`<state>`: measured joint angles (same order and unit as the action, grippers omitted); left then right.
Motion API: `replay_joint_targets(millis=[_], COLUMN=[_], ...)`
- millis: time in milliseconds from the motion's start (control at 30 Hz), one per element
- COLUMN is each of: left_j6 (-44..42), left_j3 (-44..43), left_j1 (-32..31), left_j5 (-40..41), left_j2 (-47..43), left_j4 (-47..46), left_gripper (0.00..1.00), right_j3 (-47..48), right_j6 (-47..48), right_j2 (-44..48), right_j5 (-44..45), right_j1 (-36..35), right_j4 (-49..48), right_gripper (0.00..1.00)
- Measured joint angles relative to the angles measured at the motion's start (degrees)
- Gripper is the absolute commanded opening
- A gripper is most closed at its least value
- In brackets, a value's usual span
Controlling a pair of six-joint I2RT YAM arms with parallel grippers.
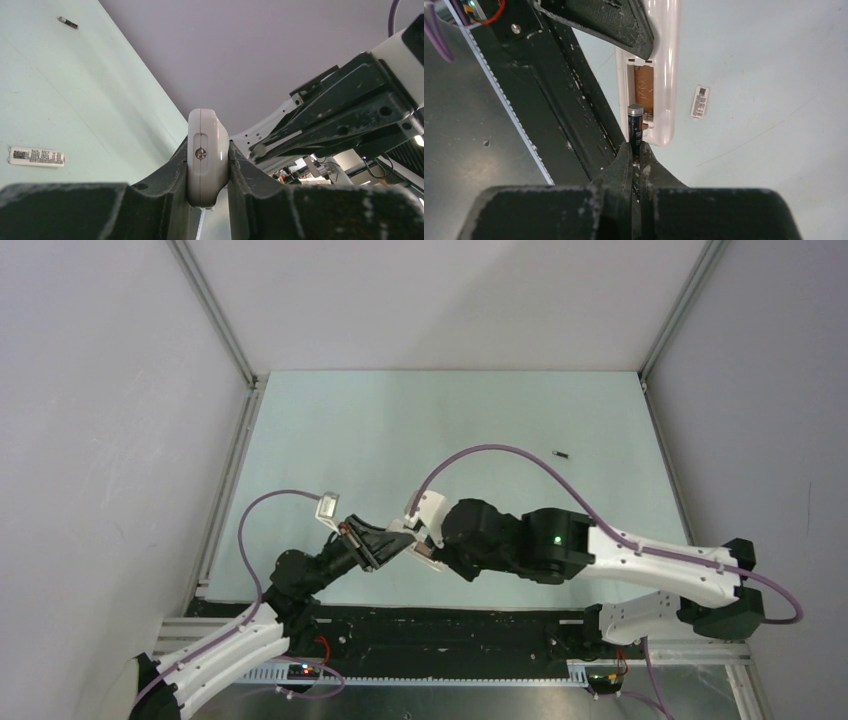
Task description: Load the batteries into the remote control
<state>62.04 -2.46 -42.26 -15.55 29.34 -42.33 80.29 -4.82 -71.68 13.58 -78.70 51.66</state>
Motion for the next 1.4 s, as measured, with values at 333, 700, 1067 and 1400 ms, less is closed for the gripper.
replay_joint_targets(millis=[333, 700, 1067, 1400], left_j6=[0.07, 0.92, 1.05, 1.05], left_j3=[0.0, 0.0, 0.0, 0.0], left_j1=[0.0, 0.0, -0.02, -0.11], left_j5=[-0.22, -0.2, -0.13, -0.17], left_j2=[0.22, 0.28, 0.26, 0.28], left_j4=[-0.07, -0.57, -0.83, -0.31], left_gripper=[0.0, 0.0, 0.0, 0.0], right_j3=[1.25, 1.31, 1.6, 3.39], right_j6=[0.5, 0.55, 0.59, 1.86], right_j2=[-3.13, -4.76, -7.43, -9.92], right_j5=[-2.93, -7.26, -11.23, -14.45], right_j1=[1.14, 4.04, 7.48, 8.31], right_j4=[0.2, -0.13, -1.05, 0.44], right_gripper=[0.0, 0.0, 0.0, 0.0])
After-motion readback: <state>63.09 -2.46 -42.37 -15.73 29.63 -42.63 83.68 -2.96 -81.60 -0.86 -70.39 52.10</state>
